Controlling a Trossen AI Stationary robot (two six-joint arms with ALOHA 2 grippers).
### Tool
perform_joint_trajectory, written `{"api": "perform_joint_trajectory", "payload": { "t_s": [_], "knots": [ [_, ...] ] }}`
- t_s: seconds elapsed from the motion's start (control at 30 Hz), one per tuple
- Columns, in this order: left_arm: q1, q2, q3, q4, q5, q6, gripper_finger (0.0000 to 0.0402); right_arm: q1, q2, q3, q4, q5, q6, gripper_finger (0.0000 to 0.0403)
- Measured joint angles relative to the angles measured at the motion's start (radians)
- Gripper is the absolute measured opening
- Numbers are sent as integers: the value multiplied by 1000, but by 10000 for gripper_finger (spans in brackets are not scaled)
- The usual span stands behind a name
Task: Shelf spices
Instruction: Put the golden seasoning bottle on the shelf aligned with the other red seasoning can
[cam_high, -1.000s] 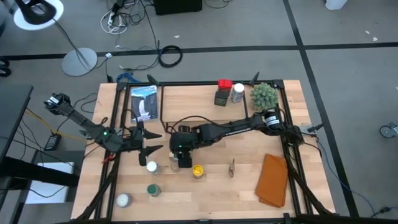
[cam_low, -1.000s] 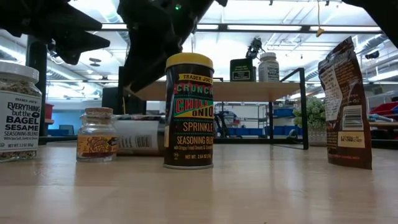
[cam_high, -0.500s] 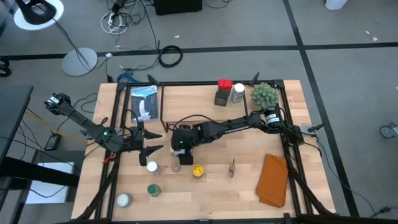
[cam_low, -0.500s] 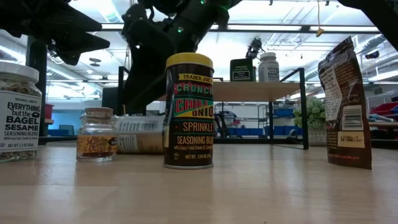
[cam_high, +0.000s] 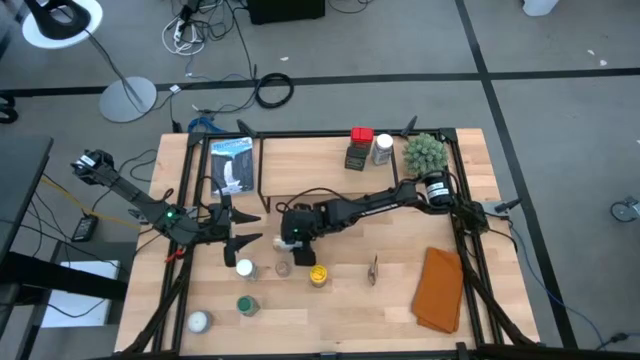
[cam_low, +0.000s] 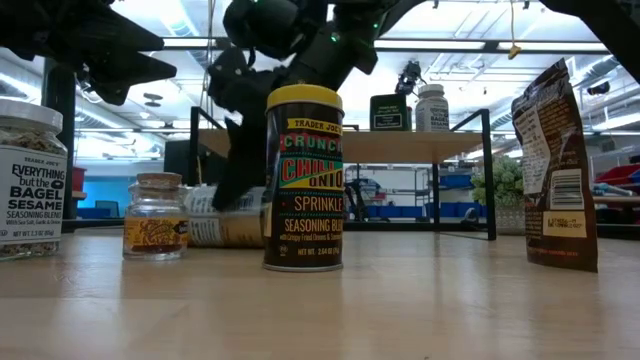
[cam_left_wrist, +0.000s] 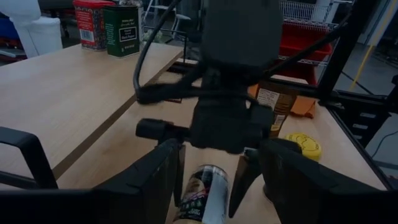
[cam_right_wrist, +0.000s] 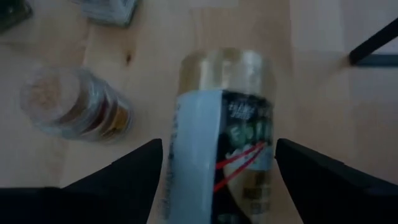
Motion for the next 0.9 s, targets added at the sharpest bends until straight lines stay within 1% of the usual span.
{"api": "perform_joint_trajectory", "payload": {
  "t_s": [0.13,0.33,0.5,0.9],
  "knots": [
    [0,0,0,-1,0,0,229,0,0,-33,15,-4,12,308],
    [0,0,0,-1,0,0,229,0,0,-39,17,-2,27,305],
    [0,0,0,-1,0,0,229,0,0,-39,23,1,27,272],
    [0,0,0,-1,10,-1,229,1,-10,-30,23,6,54,272]
  ]
}}
